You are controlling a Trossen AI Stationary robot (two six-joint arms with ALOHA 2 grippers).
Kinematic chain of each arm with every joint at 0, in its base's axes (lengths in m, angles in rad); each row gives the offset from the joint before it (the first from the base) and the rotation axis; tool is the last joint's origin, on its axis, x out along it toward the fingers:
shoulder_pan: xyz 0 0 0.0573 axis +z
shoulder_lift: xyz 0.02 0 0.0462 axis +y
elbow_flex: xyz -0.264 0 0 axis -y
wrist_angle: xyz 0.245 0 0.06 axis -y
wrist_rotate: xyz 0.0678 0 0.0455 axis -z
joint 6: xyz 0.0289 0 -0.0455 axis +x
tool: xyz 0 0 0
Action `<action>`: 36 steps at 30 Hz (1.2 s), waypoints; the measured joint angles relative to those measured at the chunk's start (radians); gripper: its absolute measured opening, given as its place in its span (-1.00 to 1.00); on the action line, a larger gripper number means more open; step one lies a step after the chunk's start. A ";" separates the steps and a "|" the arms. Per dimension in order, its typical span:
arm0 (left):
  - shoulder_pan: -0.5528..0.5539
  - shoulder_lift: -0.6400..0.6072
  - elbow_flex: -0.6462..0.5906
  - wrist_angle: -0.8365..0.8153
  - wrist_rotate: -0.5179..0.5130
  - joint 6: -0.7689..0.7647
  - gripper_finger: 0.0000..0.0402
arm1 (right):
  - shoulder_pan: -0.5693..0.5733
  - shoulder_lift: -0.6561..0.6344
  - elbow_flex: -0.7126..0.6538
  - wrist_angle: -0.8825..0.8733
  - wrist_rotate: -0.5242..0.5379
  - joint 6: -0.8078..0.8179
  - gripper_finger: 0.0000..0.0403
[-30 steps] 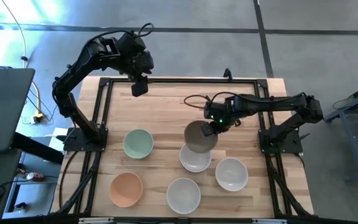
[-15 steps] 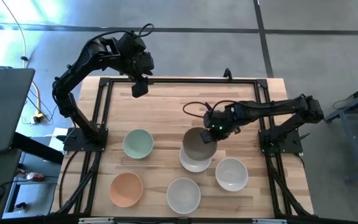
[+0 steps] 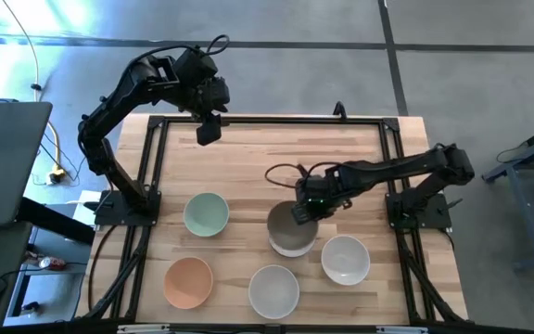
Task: Nest bowls inside each other
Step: Stack the gray bowl on top of the white bowl
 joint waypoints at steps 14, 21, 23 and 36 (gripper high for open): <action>-0.001 0.000 0.000 0.000 0.009 0.000 -0.09 | 0.009 0.043 0.000 -0.052 0.059 -0.002 -1.00; -0.001 0.000 0.000 -0.002 0.012 0.000 -0.09 | 0.009 0.043 0.000 -0.083 0.092 0.001 -1.00; -0.001 0.000 0.000 -0.002 0.012 0.000 -0.09 | 0.009 0.047 0.000 -0.077 0.099 0.001 -1.00; -0.001 0.000 0.000 -0.004 0.012 0.000 -0.09 | 0.027 0.070 0.000 -0.038 0.095 0.001 -1.00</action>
